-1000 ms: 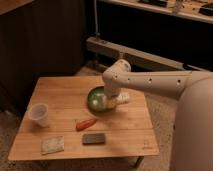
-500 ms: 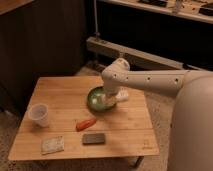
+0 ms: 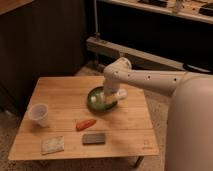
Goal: Place the bottle in the ceramic bowl
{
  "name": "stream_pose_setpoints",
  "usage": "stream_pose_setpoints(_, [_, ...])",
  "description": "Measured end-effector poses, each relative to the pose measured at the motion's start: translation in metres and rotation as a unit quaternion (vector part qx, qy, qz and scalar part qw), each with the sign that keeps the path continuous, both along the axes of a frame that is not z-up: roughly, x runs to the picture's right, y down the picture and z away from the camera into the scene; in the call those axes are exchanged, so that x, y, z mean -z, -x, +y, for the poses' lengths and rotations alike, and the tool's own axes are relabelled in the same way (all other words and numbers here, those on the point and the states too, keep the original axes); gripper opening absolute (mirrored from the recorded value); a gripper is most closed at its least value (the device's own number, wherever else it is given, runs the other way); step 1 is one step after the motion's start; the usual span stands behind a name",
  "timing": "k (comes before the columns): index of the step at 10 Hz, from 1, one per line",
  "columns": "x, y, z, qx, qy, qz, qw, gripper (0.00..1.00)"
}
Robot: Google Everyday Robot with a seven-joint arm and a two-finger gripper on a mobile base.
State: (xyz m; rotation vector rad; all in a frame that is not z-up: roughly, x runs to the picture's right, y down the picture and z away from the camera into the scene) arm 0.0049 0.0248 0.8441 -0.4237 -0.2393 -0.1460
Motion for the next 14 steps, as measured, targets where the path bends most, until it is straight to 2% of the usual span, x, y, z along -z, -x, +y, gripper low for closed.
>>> stream_pose_setpoints(3, [-0.013, 0.009, -0.012, 0.009, -0.005, -0.012, 0.9999, 0.00])
stream_pose_setpoints(4, [-0.015, 0.015, -0.018, 0.012, -0.008, -0.015, 0.9998, 0.04])
stream_pose_setpoints(8, [-0.002, 0.000, 0.001, 0.006, -0.004, -0.008, 0.9999, 0.43])
stream_pose_setpoints(12, [-0.008, 0.015, -0.008, 0.010, -0.006, -0.012, 0.9999, 0.86])
stream_pose_setpoints(14, [-0.005, 0.005, -0.003, 0.007, -0.006, -0.008, 0.9999, 0.98])
